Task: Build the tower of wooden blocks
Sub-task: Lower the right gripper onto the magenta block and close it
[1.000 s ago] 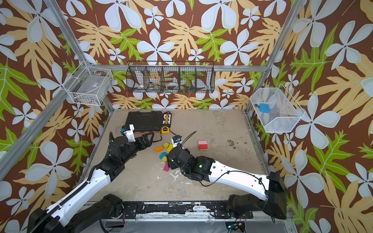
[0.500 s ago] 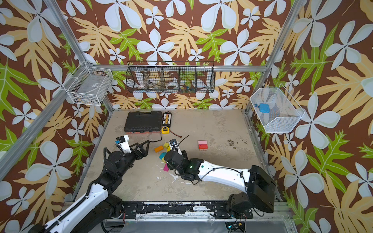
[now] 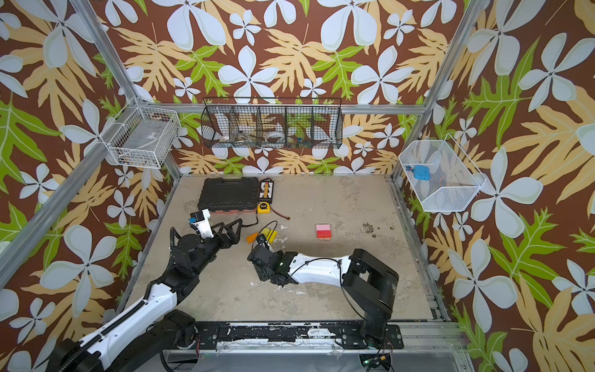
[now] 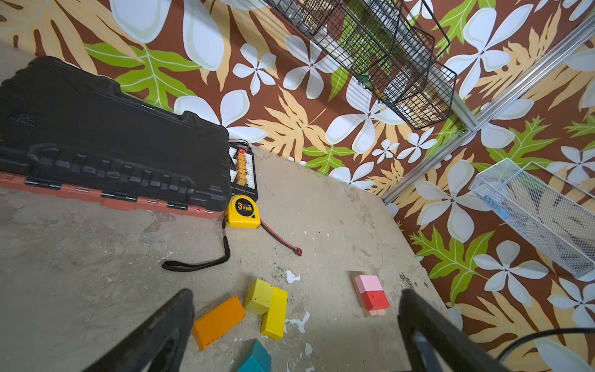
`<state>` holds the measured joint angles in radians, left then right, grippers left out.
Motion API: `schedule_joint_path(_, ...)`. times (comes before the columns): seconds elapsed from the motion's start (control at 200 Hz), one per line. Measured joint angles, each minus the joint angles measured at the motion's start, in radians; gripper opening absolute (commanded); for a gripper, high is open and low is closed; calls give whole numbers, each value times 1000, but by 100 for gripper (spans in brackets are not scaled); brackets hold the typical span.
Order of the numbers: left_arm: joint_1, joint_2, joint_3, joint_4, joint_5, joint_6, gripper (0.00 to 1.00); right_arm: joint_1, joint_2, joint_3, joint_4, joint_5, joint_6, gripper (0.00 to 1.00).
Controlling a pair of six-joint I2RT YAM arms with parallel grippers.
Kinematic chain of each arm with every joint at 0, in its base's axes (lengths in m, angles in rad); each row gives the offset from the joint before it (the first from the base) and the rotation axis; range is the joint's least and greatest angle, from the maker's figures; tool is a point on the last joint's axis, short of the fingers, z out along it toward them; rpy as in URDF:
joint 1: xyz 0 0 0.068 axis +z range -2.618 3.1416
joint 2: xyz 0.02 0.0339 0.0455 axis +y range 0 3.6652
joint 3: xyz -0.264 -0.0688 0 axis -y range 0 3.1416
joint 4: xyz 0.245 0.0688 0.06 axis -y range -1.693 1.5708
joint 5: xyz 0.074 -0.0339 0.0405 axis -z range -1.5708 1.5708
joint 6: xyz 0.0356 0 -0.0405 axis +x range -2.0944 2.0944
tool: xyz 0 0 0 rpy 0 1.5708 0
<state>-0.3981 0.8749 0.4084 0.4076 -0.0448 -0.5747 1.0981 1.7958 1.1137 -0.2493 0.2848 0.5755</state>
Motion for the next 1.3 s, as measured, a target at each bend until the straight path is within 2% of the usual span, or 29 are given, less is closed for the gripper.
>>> schedule_joint_path(0.35, 0, 21, -2, 16, 0, 1, 100, -1, 154, 104, -88, -11, 12, 66)
schedule_joint_path(0.856, 0, 6, -2, 14, -11, 23, 100, -35, 101, 40, -104, 22, 53, 62)
schedule_joint_path(1.076, 0, 18, -2, 14, -11, 26, 100, -35, 126, 71, -102, 14, 48, 59)
schedule_joint_path(1.301, 0, 53, 4, 15, -2, 26, 100, -47, 161, 106, -94, 5, 44, 49)
